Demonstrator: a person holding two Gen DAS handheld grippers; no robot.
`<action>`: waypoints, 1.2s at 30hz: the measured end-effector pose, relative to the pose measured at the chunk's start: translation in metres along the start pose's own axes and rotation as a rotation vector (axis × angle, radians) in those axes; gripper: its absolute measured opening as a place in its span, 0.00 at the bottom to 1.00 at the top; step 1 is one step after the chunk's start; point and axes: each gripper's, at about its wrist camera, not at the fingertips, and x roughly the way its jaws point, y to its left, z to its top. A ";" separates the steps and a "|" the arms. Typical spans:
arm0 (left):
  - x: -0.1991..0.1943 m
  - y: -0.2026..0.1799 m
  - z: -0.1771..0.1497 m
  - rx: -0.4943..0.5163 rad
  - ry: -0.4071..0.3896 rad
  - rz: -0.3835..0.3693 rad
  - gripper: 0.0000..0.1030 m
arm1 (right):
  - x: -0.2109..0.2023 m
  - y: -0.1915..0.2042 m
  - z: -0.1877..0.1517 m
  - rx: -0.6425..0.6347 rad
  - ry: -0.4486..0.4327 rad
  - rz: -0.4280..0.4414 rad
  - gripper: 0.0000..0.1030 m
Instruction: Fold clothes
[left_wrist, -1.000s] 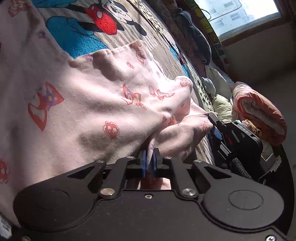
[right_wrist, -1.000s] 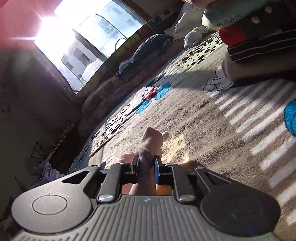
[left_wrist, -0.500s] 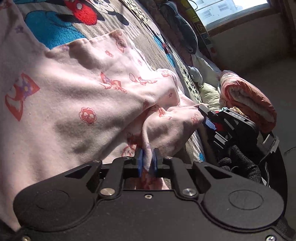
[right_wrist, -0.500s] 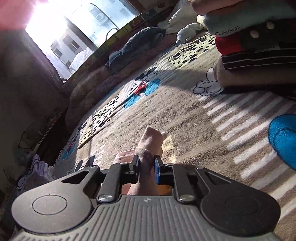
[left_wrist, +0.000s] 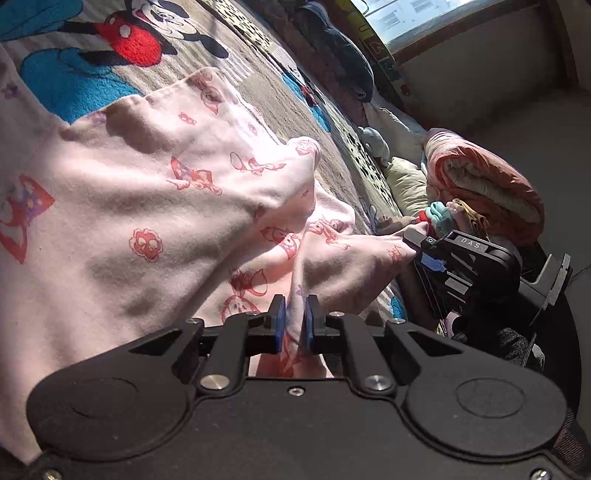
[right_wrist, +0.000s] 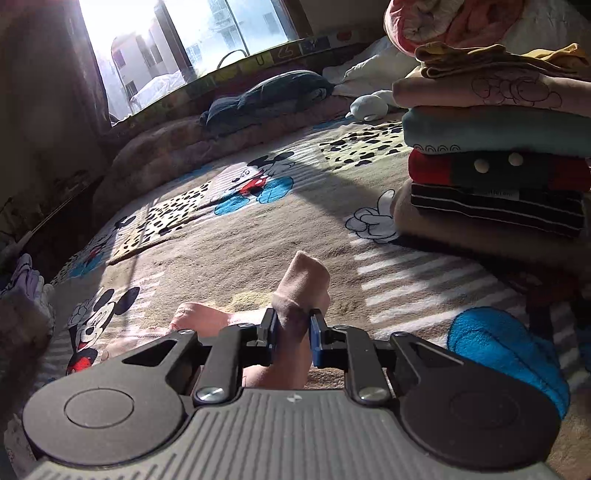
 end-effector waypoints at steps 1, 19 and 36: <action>0.000 -0.001 -0.001 0.004 0.005 -0.005 0.14 | -0.006 -0.006 0.002 0.005 0.010 -0.020 0.20; -0.001 -0.032 -0.030 0.211 0.082 -0.095 0.41 | -0.066 -0.109 -0.004 0.117 0.110 -0.228 0.20; -0.006 -0.031 -0.049 0.297 0.070 -0.048 0.41 | -0.073 -0.180 -0.045 0.343 0.013 -0.138 0.46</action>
